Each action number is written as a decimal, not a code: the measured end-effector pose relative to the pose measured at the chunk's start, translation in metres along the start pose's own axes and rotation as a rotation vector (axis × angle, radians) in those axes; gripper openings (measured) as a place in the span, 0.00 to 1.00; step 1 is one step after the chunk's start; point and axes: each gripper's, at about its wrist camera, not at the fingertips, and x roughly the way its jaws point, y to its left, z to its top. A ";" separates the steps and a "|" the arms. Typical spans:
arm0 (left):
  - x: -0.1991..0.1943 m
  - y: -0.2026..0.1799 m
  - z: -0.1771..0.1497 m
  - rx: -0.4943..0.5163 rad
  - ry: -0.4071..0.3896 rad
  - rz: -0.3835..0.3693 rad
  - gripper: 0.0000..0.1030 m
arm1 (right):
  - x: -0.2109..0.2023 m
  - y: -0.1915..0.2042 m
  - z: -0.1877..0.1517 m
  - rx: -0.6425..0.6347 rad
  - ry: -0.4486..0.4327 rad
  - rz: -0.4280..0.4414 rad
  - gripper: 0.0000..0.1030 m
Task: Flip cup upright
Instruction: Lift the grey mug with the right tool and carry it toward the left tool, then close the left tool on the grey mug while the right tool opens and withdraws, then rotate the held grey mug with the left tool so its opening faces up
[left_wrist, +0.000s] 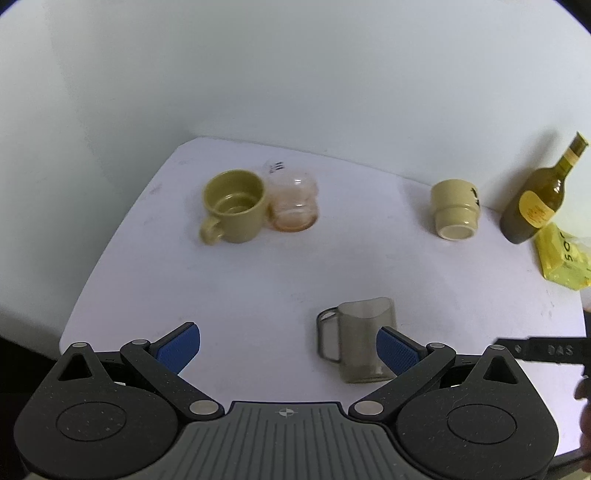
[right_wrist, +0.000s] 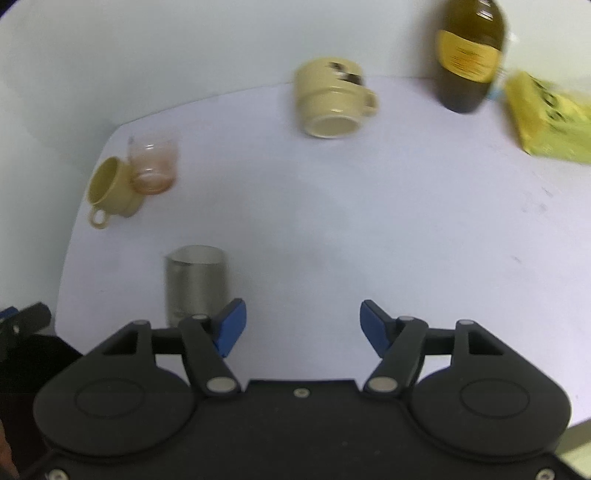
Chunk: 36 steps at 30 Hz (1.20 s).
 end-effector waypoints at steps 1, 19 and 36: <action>0.000 -0.001 0.000 0.002 -0.005 -0.003 1.00 | 0.000 -0.006 -0.002 0.018 0.003 -0.005 0.65; 0.112 -0.071 -0.062 0.093 0.188 -0.011 0.87 | -0.016 -0.071 -0.019 0.107 0.014 -0.056 0.65; 0.116 -0.095 -0.046 0.119 0.151 0.065 0.61 | -0.023 -0.103 -0.011 0.125 -0.023 -0.021 0.65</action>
